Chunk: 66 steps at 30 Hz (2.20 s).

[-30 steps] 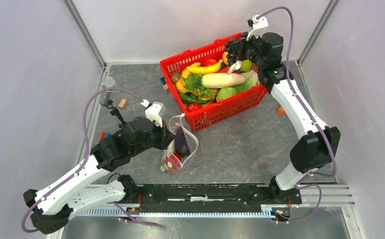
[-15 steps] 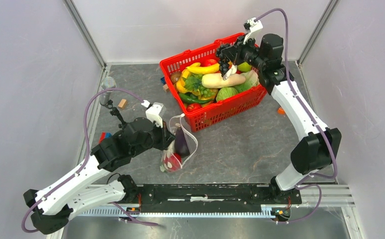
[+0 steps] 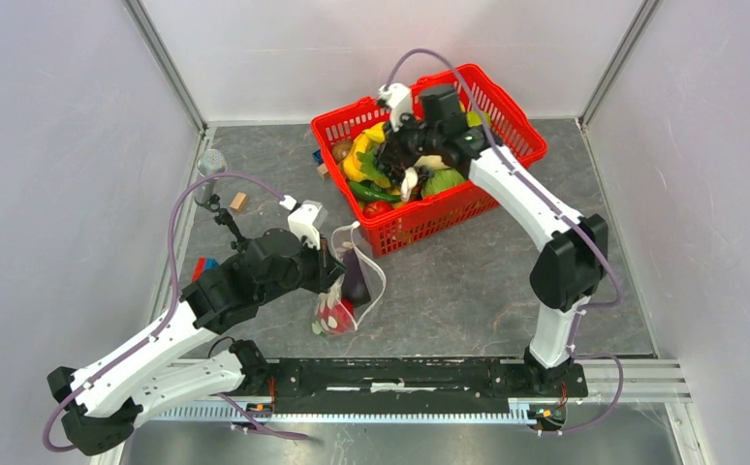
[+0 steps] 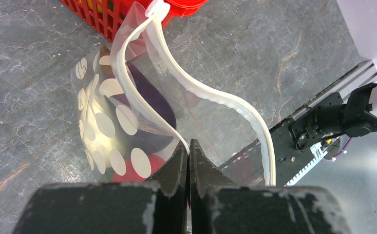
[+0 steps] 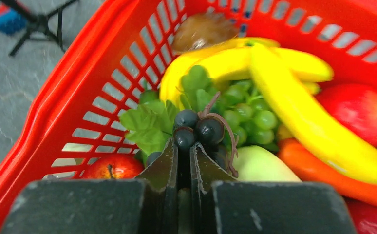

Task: Place the food in the zip-top bag and seal the zipper
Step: Adjust the fake food in the bin, then pick up the fake vegetable from the bin.

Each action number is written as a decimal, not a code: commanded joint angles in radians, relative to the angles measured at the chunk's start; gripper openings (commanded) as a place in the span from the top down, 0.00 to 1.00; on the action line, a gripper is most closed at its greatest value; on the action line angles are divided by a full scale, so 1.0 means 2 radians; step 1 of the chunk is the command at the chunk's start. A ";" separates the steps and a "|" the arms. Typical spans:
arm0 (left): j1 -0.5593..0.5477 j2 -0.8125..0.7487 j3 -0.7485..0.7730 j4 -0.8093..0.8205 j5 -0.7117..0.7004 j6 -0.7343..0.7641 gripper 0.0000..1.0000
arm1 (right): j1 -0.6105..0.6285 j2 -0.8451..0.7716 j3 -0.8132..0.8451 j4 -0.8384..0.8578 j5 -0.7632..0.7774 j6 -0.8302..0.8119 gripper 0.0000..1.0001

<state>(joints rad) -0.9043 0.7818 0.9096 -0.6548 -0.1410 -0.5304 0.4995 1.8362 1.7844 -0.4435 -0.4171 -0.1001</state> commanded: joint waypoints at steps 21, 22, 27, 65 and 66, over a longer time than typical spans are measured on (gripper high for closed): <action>0.002 0.007 -0.005 0.036 0.019 -0.009 0.97 | 0.043 -0.103 -0.041 -0.006 0.128 -0.028 0.31; 0.002 0.006 -0.006 0.036 0.017 -0.008 0.97 | 0.044 -0.112 -0.051 -0.007 0.141 -0.020 0.32; 0.002 0.003 -0.002 0.028 0.012 -0.004 0.96 | 0.042 -0.142 -0.135 -0.009 0.140 0.007 0.43; 0.002 0.015 -0.004 0.044 0.023 -0.002 0.96 | 0.062 -0.355 -0.392 0.318 -0.037 0.081 1.00; 0.002 0.016 -0.004 0.044 0.023 -0.003 0.97 | 0.071 -0.364 -0.409 0.332 -0.039 0.083 1.00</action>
<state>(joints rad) -0.9047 0.8070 0.8955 -0.6216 -0.0986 -0.5304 0.5938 1.1584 1.0645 0.0521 -0.3206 -0.0109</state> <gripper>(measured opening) 0.040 0.097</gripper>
